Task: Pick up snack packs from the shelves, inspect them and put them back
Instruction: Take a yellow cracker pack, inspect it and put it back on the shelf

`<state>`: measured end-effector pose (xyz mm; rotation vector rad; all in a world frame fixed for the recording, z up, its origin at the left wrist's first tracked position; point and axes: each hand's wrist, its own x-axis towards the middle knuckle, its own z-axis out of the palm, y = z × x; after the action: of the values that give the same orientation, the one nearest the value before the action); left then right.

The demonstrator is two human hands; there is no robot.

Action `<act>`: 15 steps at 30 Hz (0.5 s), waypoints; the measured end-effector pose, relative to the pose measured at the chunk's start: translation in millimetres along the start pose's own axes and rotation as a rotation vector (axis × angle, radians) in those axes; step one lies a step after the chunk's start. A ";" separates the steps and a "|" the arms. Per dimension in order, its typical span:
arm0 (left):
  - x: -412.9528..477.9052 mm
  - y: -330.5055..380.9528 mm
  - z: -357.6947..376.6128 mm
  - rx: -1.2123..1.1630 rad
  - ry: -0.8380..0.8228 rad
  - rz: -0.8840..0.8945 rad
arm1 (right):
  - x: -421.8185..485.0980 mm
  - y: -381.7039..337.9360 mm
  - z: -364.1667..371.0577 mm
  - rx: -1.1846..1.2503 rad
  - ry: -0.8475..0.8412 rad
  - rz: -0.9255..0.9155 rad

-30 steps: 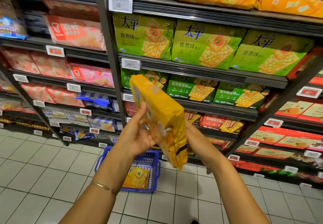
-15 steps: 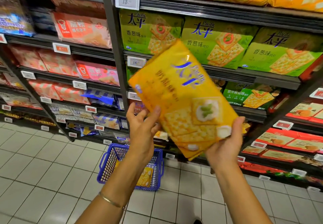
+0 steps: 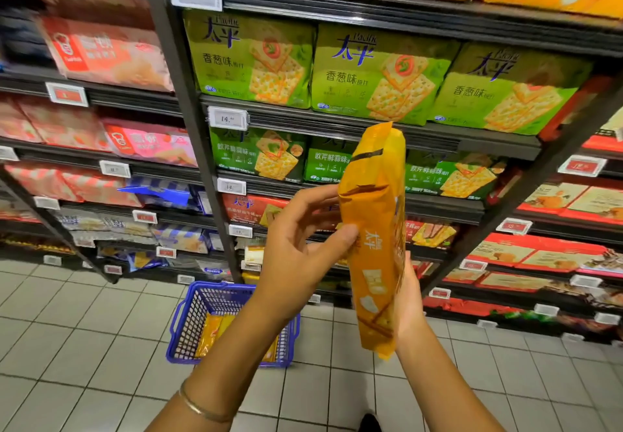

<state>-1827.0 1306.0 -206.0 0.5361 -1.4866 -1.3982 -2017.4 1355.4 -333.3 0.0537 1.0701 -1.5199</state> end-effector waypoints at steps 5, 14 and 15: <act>21.6 -3.7 -19.0 -0.170 -0.027 -0.289 | -8.4 -47.9 -10.0 0.004 -0.051 -0.069; 55.7 -62.8 1.2 -0.129 0.158 -0.681 | -37.6 -187.2 13.3 -0.448 -0.214 -0.419; 57.0 -73.8 5.7 -0.162 0.211 -0.724 | -38.2 -194.1 18.0 -0.503 -0.210 -0.429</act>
<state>-1877.6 1243.4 -253.5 1.1524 -1.0272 -1.9156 -2153.3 1345.9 -188.8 -0.7078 1.3149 -1.5399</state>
